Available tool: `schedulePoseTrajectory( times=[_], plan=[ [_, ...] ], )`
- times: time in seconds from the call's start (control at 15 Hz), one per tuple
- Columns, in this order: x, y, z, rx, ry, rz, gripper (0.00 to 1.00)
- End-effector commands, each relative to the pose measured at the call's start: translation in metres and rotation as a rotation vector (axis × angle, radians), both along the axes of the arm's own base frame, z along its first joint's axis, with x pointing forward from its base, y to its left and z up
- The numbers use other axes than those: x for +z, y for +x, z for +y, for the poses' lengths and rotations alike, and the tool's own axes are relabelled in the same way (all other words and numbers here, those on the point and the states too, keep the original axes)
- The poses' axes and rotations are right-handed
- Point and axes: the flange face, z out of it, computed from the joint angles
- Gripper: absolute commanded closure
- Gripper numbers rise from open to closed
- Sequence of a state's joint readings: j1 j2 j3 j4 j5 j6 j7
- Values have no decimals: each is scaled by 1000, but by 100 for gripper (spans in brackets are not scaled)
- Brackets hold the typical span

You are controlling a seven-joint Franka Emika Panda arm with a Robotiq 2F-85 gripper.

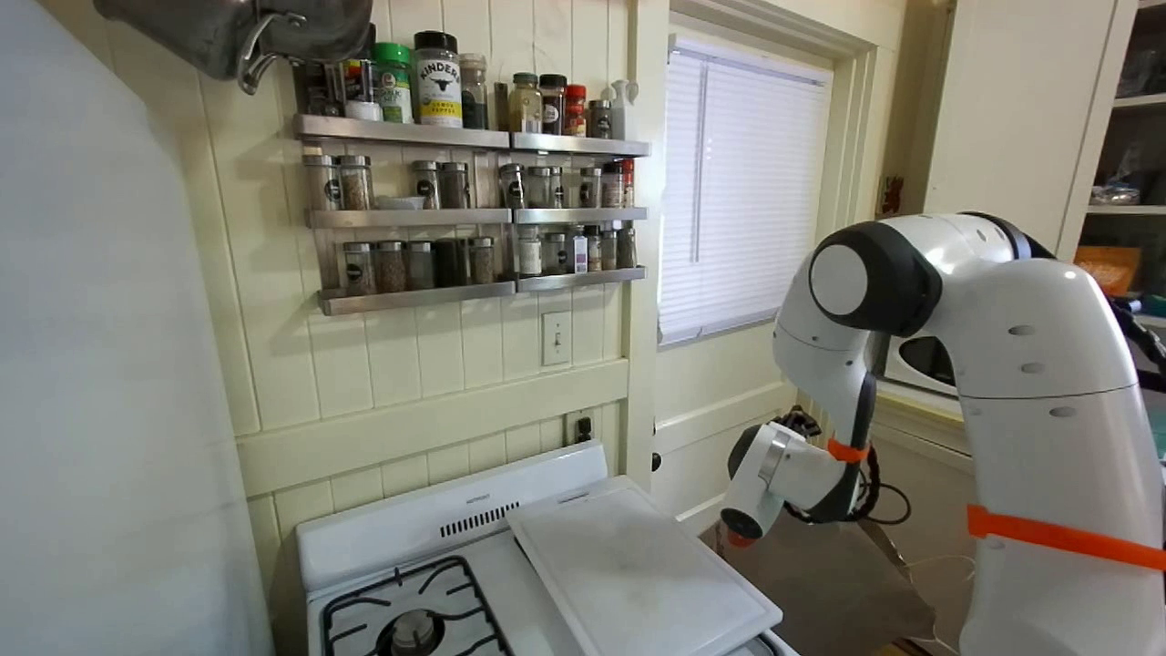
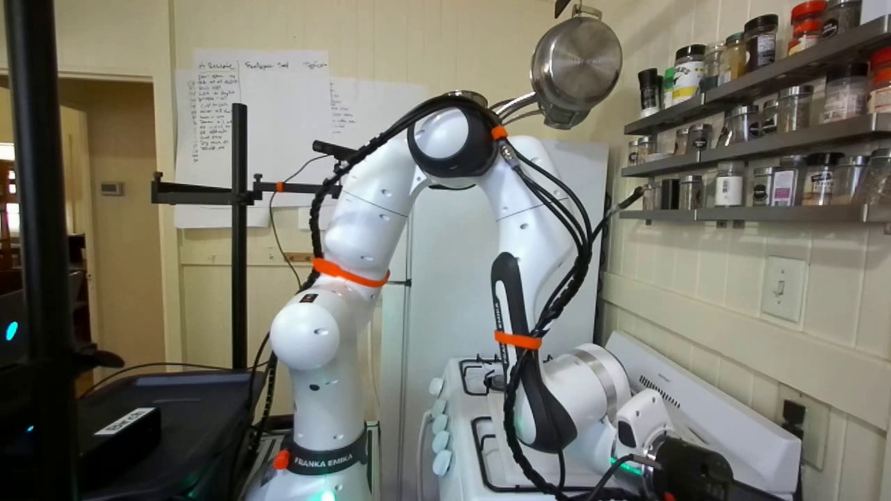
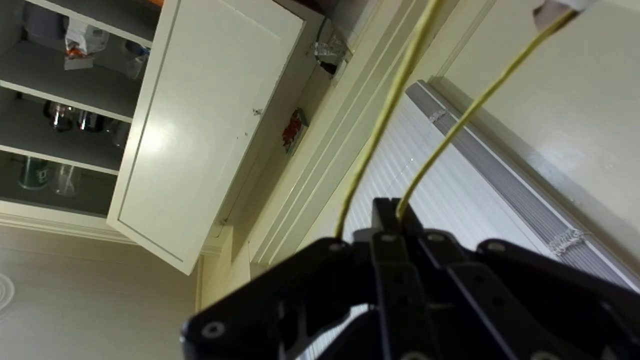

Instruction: Pick up the paper bag and place it to the immediate right off the stove

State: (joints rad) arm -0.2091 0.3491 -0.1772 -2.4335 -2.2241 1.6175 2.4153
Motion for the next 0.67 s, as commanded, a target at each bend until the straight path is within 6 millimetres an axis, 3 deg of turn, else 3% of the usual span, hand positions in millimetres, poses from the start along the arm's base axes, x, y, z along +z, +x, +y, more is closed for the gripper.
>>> schedulePoseTrajectory(
  times=[0.0,0.2,0.6],
  plan=[
    [0,0,0,0,0,0,97],
    [-4,3,-2,-22,-20,-18,99],
    [-48,23,-5,-99,-55,-26,99]
  ],
)
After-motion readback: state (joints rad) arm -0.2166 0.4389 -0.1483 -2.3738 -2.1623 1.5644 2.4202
